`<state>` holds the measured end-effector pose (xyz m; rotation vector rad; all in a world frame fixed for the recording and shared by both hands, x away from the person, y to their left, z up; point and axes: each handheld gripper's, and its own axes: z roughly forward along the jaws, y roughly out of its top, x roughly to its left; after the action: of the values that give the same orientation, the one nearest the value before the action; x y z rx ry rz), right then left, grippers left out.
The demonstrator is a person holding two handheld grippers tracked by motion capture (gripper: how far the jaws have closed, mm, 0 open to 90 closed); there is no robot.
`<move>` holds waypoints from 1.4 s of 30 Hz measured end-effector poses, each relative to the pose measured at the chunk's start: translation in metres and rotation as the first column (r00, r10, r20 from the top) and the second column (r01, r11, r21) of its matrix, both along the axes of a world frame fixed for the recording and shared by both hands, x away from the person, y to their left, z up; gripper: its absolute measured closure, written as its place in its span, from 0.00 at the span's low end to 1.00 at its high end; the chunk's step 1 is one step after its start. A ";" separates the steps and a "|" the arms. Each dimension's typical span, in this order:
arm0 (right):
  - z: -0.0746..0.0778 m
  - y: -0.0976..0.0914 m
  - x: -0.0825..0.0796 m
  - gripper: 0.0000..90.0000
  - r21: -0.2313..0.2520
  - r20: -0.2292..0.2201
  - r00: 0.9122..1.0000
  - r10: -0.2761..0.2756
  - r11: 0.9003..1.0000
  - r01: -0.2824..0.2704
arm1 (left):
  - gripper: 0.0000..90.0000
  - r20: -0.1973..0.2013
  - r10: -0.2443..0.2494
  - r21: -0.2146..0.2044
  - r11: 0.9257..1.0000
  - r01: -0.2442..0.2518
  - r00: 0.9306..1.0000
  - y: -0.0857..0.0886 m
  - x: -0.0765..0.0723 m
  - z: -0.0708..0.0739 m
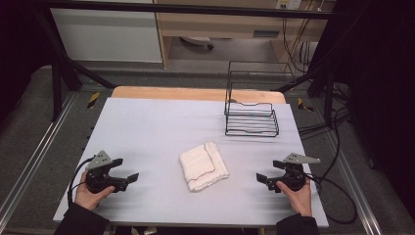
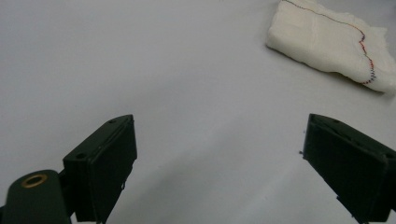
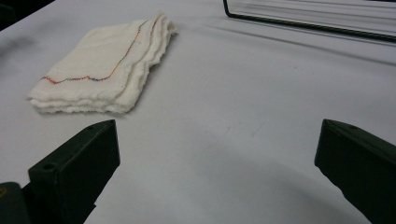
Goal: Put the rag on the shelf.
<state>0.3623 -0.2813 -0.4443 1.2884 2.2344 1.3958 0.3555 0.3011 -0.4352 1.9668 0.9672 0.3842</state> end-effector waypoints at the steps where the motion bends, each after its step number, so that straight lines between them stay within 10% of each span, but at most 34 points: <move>1: 0.000 0.000 0.000 0.01 0.003 -0.002 1.000 -0.001 1.000 0.001 | 0.11 0.000 -0.001 0.001 1.000 0.001 1.000 0.000 0.000 0.000; 18: 0.002 0.016 0.002 0.01 -0.020 -0.017 1.000 0.009 1.000 -0.010 | 0.11 0.003 0.001 -0.005 1.000 -0.001 1.000 0.000 -0.002 0.000; 42: 0.001 0.102 0.020 0.19 -0.093 -0.051 0.996 0.072 0.993 -0.076 | 0.11 0.002 0.004 0.003 1.000 -0.004 1.000 -0.003 -0.002 -0.001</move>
<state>0.3821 -0.1793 -0.4434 1.2318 2.3718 1.2790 0.3539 0.2984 -0.4364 1.9674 0.9702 0.3901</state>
